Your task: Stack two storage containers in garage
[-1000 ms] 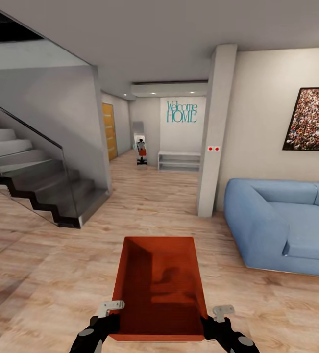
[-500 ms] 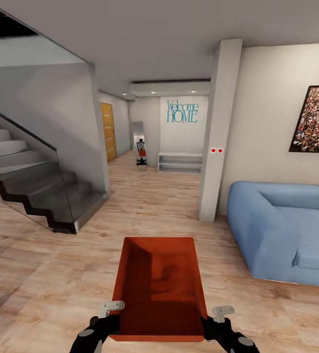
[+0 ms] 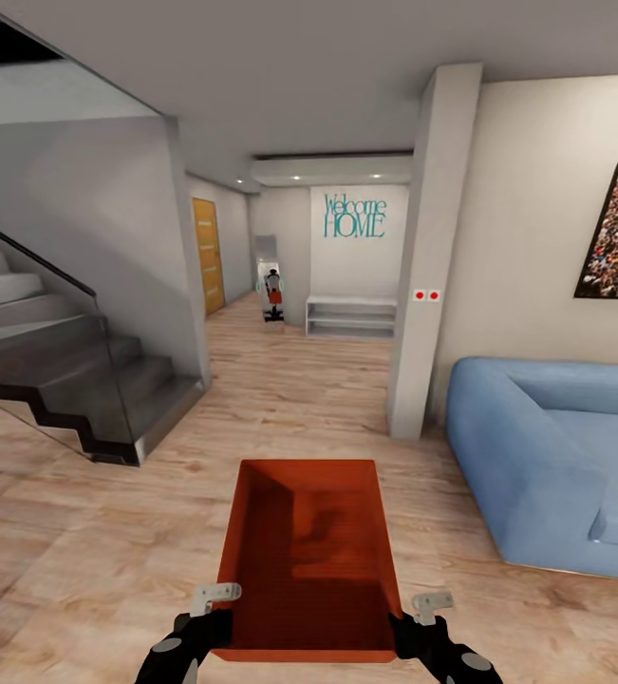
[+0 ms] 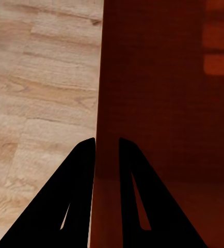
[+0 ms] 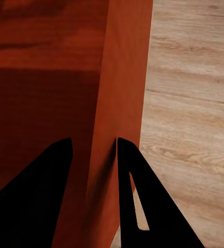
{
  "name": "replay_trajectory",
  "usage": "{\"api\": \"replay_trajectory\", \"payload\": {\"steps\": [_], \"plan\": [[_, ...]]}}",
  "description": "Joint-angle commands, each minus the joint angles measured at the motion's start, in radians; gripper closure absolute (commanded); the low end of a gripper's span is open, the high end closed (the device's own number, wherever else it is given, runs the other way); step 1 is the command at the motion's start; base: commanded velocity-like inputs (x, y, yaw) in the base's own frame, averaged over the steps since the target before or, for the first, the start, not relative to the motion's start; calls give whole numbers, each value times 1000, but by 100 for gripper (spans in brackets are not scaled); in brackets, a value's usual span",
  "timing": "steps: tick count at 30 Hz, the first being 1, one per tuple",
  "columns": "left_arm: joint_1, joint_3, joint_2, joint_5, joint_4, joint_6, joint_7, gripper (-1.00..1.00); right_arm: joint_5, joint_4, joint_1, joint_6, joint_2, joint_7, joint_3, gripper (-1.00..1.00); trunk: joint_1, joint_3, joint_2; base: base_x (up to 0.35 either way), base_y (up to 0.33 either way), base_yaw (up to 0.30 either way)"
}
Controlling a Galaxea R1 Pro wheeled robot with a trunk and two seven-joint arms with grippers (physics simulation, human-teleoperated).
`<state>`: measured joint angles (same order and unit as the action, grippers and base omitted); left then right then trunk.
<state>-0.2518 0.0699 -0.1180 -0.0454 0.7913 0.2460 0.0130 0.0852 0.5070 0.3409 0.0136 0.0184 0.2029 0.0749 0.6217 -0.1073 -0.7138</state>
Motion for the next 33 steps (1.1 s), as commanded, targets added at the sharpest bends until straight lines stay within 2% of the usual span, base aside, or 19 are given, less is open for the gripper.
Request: {"api": "replay_trajectory", "payload": {"steps": [1,29,33], "plan": [[-1,45,0,12,15,6,1,100,-5,1,0,2,14,8,25,100,1,-2,-1,328,0,0],[-1,44,-2,12,13,3,4,100,-5,1,0,2,14,0,26,100,1,-2,-1,329,0,0],[-1,44,-3,11,13,3,4,100,-5,1,0,2,14,-3,41,100,1,-2,-1,329,0,0]]}}
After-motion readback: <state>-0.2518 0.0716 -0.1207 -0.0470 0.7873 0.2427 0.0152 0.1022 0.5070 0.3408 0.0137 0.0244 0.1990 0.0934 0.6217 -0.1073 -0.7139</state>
